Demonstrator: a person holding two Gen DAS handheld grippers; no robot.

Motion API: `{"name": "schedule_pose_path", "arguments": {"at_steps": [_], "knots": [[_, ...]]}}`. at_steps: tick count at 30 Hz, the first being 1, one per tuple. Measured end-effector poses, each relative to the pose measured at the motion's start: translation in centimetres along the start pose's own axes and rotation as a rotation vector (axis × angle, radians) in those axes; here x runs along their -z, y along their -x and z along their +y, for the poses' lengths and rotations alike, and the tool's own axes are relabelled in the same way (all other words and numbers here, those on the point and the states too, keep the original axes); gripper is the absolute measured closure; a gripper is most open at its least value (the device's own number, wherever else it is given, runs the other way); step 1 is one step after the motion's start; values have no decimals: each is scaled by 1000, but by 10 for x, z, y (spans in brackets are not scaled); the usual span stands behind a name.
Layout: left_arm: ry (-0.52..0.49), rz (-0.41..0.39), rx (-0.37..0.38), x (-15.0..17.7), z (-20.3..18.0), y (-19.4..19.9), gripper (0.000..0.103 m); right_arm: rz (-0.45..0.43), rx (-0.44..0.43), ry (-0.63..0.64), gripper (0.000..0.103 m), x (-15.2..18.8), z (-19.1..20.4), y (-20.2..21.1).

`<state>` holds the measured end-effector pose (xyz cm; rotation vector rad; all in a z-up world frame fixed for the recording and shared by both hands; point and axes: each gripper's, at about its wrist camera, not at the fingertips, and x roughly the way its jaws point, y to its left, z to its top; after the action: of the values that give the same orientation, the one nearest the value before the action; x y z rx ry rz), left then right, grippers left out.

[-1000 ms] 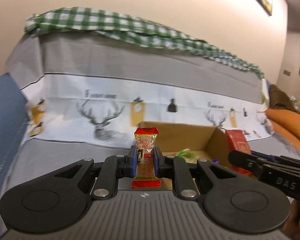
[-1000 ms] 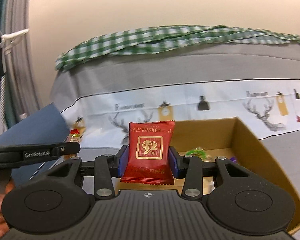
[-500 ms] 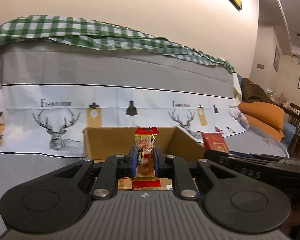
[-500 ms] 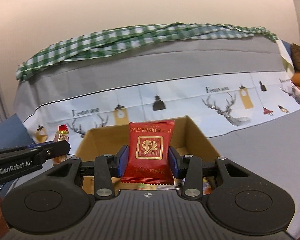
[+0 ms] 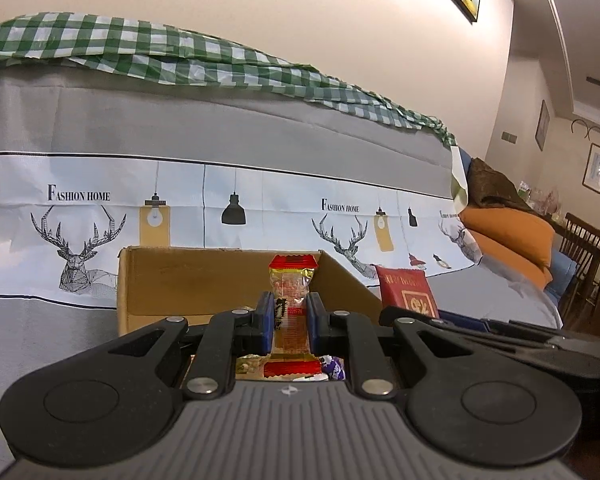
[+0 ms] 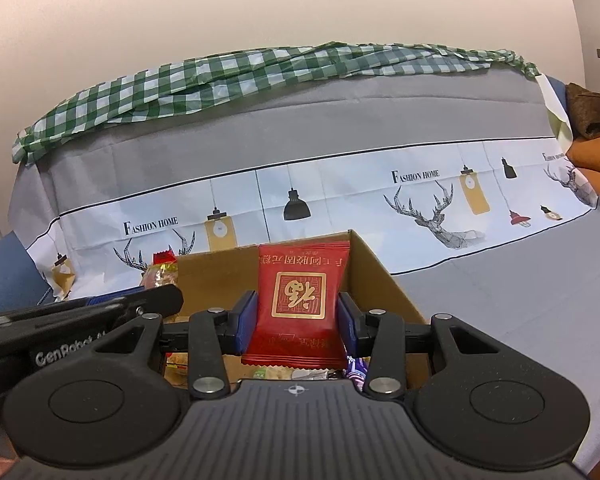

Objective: Organize snacks
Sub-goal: 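Open the left gripper dropping the candy while the right drops the red pack into the box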

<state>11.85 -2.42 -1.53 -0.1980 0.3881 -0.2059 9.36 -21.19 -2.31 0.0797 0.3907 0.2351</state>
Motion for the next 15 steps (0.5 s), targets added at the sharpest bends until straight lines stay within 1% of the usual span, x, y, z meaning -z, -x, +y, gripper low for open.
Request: {"name": "schedule_pose_path", "arguments": {"at_steps": [9, 10, 11, 12, 13, 14, 15], "knots": [[9, 8, 23, -1, -2, -3, 85, -15, 26, -5, 59, 0, -3, 2], [16, 17, 32, -1, -1, -4, 82, -12, 29, -3, 58, 1, -3, 1], [23, 31, 37, -2, 1, -6, 74, -2, 34, 1, 56, 2, -2, 0], [27, 37, 15, -2, 2, -6, 68, 12, 45, 5, 53, 2, -1, -2], [30, 32, -16, -1, 4, -5, 54, 25, 73, 4, 42, 3, 0, -5], [39, 20, -33, -2, 7, -4, 42, 31, 101, -4, 29, 3, -2, -7], [53, 10, -39, -2, 10, -1, 39, 34, 117, -21, 24, 3, -5, -7]]}}
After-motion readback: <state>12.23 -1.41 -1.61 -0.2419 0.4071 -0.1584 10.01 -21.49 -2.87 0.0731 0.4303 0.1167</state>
